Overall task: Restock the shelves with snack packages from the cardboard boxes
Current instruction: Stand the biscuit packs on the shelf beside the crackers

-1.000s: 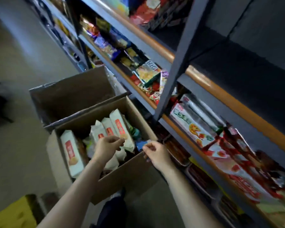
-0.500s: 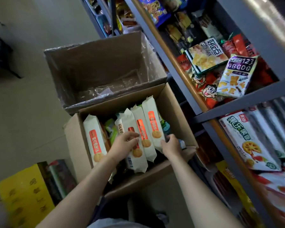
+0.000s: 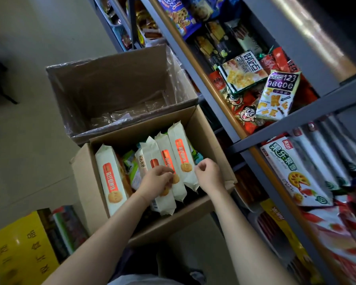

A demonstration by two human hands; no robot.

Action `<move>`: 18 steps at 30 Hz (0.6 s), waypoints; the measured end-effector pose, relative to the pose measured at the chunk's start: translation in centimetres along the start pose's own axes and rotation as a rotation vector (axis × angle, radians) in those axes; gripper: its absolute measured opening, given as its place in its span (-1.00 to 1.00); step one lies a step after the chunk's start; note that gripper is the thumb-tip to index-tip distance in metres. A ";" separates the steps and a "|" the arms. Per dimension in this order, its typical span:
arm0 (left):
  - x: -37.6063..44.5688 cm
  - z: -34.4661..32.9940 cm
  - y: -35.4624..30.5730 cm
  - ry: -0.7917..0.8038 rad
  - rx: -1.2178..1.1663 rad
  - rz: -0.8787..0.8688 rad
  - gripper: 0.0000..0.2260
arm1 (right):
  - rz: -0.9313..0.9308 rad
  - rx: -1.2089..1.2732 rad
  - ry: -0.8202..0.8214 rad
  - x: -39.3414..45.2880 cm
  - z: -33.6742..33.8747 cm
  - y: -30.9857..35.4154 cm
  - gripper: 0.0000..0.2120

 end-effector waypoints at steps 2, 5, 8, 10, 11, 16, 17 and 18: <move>-0.5 -0.8 -0.1 0.004 -0.011 -0.005 -0.84 | -0.043 0.009 -0.035 0.4 0.2 -1.0 -0.96; -0.9 -1.2 0.4 -0.022 -0.038 -0.003 -0.84 | -0.081 0.017 -0.014 1.1 -0.3 -2.9 -0.93; -1.0 -1.4 1.8 -0.043 -0.041 0.026 -0.83 | -0.064 0.030 0.023 1.3 -1.5 -3.5 -0.89; -1.1 -1.6 2.7 -0.054 -0.036 0.038 -0.83 | -0.059 0.026 0.005 1.4 -2.0 -3.5 -0.88; -1.2 -1.6 2.9 -0.055 -0.038 0.038 -0.83 | -0.056 0.017 -0.009 1.6 -2.2 -3.4 -0.88; -1.3 -1.1 3.1 -0.041 -0.079 0.042 -0.85 | -0.058 -0.021 -0.046 2.6 -2.9 -3.1 -0.91; -1.5 -0.9 3.0 -0.036 -0.080 0.041 -0.85 | -0.054 -0.025 -0.050 2.7 -3.1 -2.8 -0.91; -1.6 -0.7 3.0 -0.033 -0.083 0.042 -0.85 | -0.048 -0.031 -0.046 2.8 -3.3 -2.6 -0.91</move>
Point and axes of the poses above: each hand's wrist, its own x-axis towards the middle knuckle, its own z-axis out of the back of the hand, y = z × x, the point moved 3 cm from there along x, towards the middle knuckle, and after that the axes turned 12 degrees about -z, right-handed, at the moved point
